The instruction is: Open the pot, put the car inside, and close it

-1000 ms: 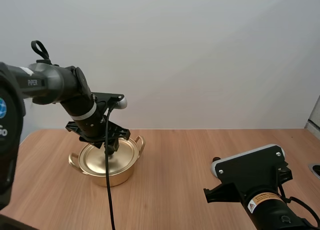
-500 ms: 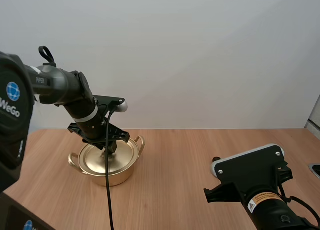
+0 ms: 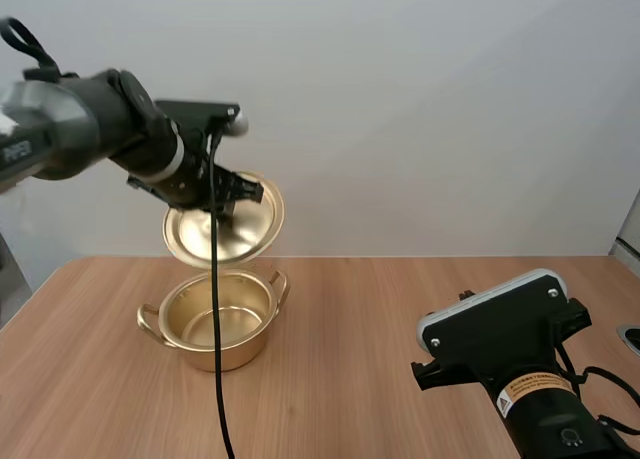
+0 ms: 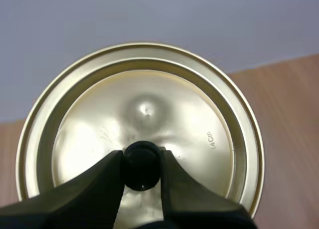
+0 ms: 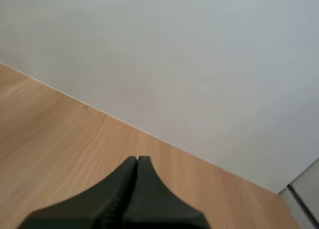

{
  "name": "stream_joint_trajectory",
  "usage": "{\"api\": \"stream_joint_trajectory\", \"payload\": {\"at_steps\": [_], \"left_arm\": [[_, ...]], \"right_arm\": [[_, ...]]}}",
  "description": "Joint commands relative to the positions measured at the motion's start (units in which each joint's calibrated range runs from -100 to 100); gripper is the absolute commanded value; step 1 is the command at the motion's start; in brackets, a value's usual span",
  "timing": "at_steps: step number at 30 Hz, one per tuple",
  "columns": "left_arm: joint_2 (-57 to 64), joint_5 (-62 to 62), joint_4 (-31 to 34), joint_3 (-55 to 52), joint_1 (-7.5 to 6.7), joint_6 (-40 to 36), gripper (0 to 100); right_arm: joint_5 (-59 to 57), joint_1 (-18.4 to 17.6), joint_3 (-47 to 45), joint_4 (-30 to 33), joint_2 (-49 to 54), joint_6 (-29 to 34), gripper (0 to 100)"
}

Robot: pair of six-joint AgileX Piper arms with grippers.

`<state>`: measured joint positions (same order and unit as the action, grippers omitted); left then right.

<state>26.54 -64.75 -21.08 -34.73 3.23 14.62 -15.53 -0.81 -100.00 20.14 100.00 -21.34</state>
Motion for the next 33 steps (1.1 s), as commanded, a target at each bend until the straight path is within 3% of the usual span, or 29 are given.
{"api": "stream_joint_trajectory", "payload": {"at_steps": [1,3,5,8,12,17,23,27,33], "left_arm": [[8.52,0.61,-4.60,3.49,0.03,1.31,0],[13.10,0.95,-7.02,5.15,0.03,1.85,0],[17.47,1.76,-8.44,6.30,0.03,1.86,0],[21.64,1.82,-8.56,7.00,0.03,1.86,0],[23.83,-0.20,-8.56,7.17,0.03,1.58,0],[24.09,-1.90,-8.56,7.17,0.03,0.74,0],[24.09,-1.60,-8.85,7.17,0.03,0.43,0],[25.13,-1.37,-8.85,7.17,0.03,0.43,0],[27.06,-0.03,-8.23,7.32,0.03,0.43,0]], "right_arm": [[-0.15,-0.26,0.12,13.37,0.00,0.01,0],[-2.66,-0.32,3.64,17.49,0.00,0.77,0],[-5.85,-0.32,9.26,17.38,0.00,4.34,0],[-7.57,-0.32,20.19,15.12,0.00,13.78,0],[-9.14,-0.32,33.98,10.05,-3.29,15.00,0],[-20.63,-0.32,42.77,7.85,-17.58,10.17,0],[-41.40,-0.23,46.80,-1.84,-38.52,-1.45,0],[-45.94,-0.23,46.80,-6.58,-50.39,-4.02,0],[-44.40,-0.23,46.80,-7.05,-64.17,-4.01,0]]}}
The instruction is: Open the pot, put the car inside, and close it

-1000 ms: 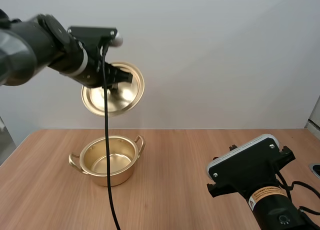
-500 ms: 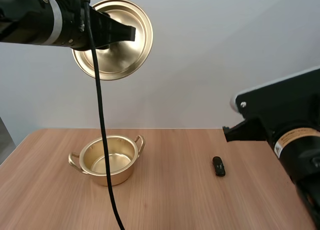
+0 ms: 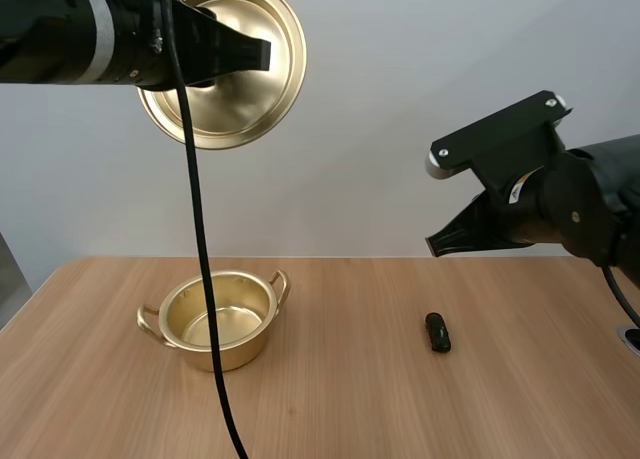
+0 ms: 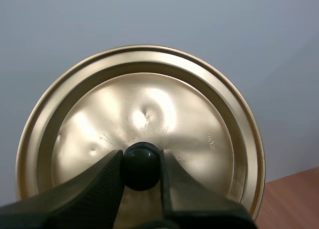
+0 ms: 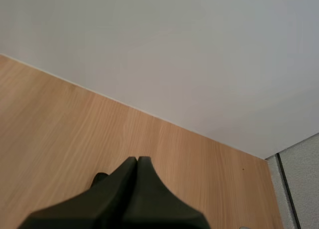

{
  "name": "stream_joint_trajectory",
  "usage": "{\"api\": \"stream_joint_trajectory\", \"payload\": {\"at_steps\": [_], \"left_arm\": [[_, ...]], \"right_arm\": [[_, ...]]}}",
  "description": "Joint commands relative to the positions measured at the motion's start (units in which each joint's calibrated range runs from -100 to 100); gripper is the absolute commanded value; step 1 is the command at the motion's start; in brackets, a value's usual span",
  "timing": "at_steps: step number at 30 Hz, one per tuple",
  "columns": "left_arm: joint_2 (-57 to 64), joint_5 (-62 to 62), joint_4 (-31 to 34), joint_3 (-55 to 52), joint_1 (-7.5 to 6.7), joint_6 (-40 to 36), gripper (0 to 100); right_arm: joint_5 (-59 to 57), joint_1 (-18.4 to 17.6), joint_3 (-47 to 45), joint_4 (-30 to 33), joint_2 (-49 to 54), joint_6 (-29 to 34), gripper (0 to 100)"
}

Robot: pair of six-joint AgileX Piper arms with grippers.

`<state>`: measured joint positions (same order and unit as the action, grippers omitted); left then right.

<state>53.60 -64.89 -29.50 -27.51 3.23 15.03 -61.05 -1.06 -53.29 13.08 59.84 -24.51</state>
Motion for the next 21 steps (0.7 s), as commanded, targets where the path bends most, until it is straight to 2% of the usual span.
{"api": "stream_joint_trajectory", "payload": {"at_steps": [1,6,8,10,12,13,21], "left_arm": [[0.31,0.10,0.32,0.10,0.03,0.02,0],[0.74,2.12,2.31,0.24,0.03,0.02,0],[0.74,3.16,2.46,0.24,0.03,0.02,0],[0.74,3.82,2.46,0.51,0.03,0.02,0],[0.74,4.18,2.46,0.62,0.03,0.02,0],[0.74,4.97,2.46,0.63,0.03,0.02,0],[0.74,6.64,2.46,0.63,0.03,0.02,0]], "right_arm": [[1.81,0.03,0.09,0.01,-25.43,-0.84,0],[6.78,0.03,0.09,0.01,-28.13,-0.84,1],[8.88,0.03,0.09,0.01,-28.17,-0.74,28],[10.36,0.03,0.09,0.01,-28.17,-0.02,63],[11.04,0.03,0.09,0.01,-28.29,1.13,87],[11.17,0.03,0.09,0.01,-28.57,1.73,91],[11.86,0.03,0.09,-0.52,-34.19,6.27,88]]}}
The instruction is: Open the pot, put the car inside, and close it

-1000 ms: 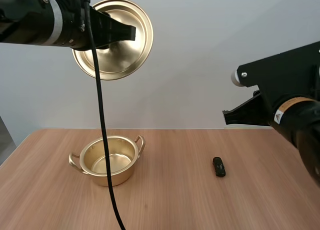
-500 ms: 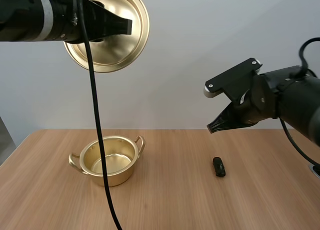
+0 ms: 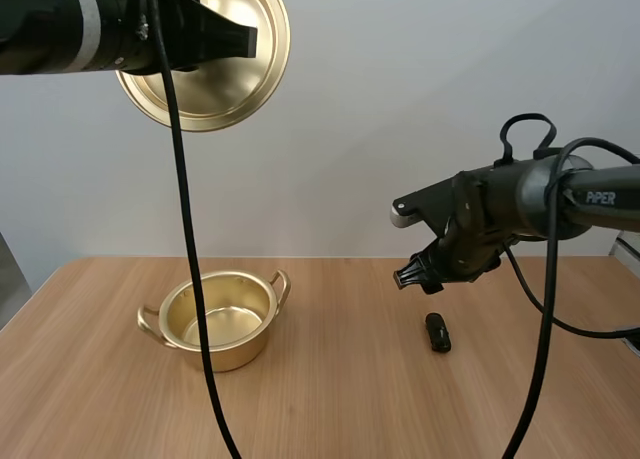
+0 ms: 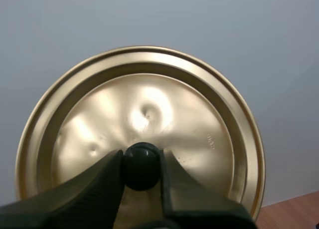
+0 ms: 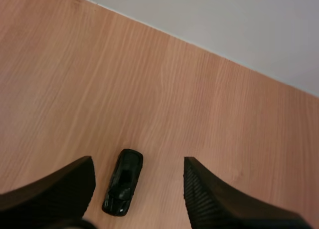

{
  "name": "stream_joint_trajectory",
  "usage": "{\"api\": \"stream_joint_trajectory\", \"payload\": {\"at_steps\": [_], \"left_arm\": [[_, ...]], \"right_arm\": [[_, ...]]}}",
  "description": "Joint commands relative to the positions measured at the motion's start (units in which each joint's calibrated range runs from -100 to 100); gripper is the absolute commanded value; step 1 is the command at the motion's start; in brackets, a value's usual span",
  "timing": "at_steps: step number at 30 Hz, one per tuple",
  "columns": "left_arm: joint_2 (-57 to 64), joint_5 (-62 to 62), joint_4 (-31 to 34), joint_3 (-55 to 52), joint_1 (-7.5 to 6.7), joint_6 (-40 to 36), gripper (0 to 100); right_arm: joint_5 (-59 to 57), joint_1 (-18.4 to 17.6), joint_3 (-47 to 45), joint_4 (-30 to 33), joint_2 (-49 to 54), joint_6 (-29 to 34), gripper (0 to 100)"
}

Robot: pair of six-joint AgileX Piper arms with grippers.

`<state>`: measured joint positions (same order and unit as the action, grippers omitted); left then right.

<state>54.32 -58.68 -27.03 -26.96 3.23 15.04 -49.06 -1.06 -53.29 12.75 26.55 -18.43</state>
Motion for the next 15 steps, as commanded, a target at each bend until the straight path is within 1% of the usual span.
{"api": "stream_joint_trajectory", "payload": {"at_steps": [1,9,15], "left_arm": [[0.02,0.63,-0.01,0.08,0.03,0.00,0],[0.02,1.58,-0.01,0.08,0.03,0.00,0],[0.02,1.75,-0.01,0.08,0.03,0.00,0]], "right_arm": [[-0.12,0.03,0.09,-0.50,-1.65,0.20,88],[0.12,0.12,0.09,-2.89,-5.71,0.58,88],[0.46,2.01,0.09,-5.72,-5.71,0.58,88]]}}
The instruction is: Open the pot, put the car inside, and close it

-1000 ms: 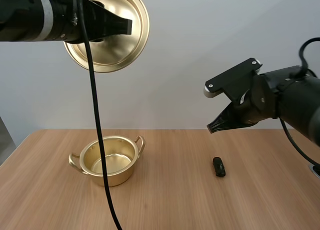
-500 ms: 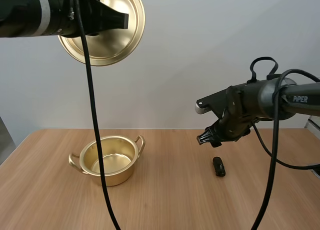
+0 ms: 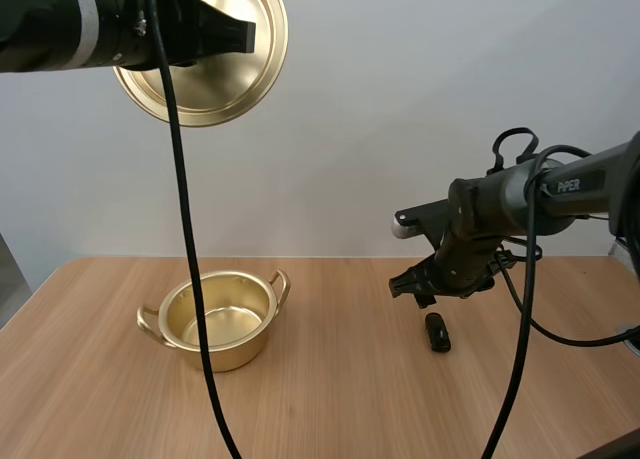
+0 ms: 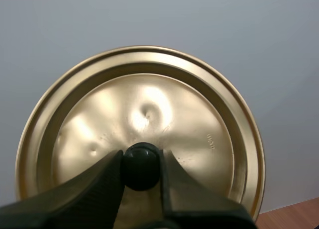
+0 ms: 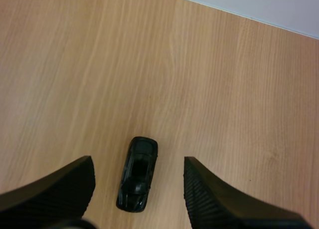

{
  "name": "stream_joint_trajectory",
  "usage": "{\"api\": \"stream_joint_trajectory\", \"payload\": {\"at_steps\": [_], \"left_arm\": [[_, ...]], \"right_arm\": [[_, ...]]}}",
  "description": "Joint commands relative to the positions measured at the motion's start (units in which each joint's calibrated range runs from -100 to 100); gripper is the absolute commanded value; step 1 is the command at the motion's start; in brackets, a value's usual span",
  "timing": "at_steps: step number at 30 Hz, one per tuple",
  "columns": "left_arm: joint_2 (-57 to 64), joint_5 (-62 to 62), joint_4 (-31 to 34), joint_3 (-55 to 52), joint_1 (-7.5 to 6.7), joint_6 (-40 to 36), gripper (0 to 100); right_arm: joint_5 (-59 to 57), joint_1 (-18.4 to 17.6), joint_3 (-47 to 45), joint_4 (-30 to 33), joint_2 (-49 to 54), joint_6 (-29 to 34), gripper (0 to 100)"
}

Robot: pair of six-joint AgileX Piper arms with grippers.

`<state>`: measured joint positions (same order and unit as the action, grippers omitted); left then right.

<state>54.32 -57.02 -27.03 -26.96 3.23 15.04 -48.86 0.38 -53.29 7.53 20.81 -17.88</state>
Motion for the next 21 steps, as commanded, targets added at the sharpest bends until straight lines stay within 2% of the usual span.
{"api": "stream_joint_trajectory", "payload": {"at_steps": [1,10,21], "left_arm": [[0.02,0.10,-0.01,0.08,0.03,0.00,0],[0.02,0.73,-0.01,0.08,0.03,0.00,0],[0.02,0.73,-0.01,0.08,0.03,0.00,0]], "right_arm": [[0.43,0.94,0.09,-0.78,0.02,0.03,88],[-0.72,1.56,-0.04,-6.58,-1.68,-3.47,88],[-0.01,1.56,-0.04,-6.44,-7.55,-3.73,88]]}}
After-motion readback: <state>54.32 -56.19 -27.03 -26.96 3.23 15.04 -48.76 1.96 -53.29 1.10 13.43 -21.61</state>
